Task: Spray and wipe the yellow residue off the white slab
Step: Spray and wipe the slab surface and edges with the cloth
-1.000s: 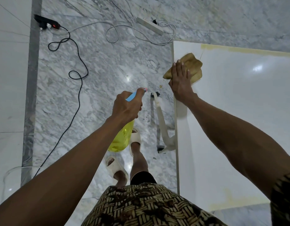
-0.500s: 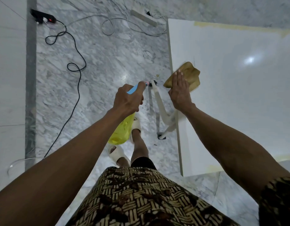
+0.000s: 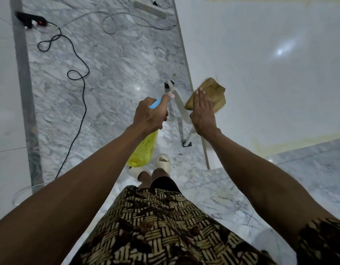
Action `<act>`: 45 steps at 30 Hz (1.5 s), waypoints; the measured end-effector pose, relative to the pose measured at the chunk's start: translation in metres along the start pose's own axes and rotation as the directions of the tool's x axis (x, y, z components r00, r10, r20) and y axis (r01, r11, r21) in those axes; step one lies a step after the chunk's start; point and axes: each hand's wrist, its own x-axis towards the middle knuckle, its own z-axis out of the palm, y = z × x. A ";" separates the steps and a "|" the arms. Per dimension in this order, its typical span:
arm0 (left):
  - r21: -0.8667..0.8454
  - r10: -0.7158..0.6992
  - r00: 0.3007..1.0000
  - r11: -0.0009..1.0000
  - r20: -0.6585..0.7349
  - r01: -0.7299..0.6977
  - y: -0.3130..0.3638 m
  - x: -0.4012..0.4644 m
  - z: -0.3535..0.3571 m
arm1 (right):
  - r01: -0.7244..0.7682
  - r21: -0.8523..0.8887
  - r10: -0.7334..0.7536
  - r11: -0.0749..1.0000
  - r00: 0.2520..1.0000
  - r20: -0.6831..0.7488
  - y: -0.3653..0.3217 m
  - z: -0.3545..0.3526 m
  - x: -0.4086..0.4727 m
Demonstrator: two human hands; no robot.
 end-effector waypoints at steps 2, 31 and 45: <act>-0.009 -0.006 1.000 1.000 0.003 0.006 -0.002 -0.010 0.007 | -0.011 -0.001 0.011 1.000 1.000 -0.011 0.000 0.003 -0.020; 0.029 -0.005 1.000 1.000 0.023 0.004 -0.041 -0.195 0.095 | 0.022 0.352 -0.061 0.936 0.993 0.099 0.016 0.026 -0.274; 0.002 0.218 0.974 0.976 0.054 -0.218 0.008 -0.230 0.047 | -0.091 0.657 0.147 -0.748 0.943 0.298 0.040 -0.113 -0.272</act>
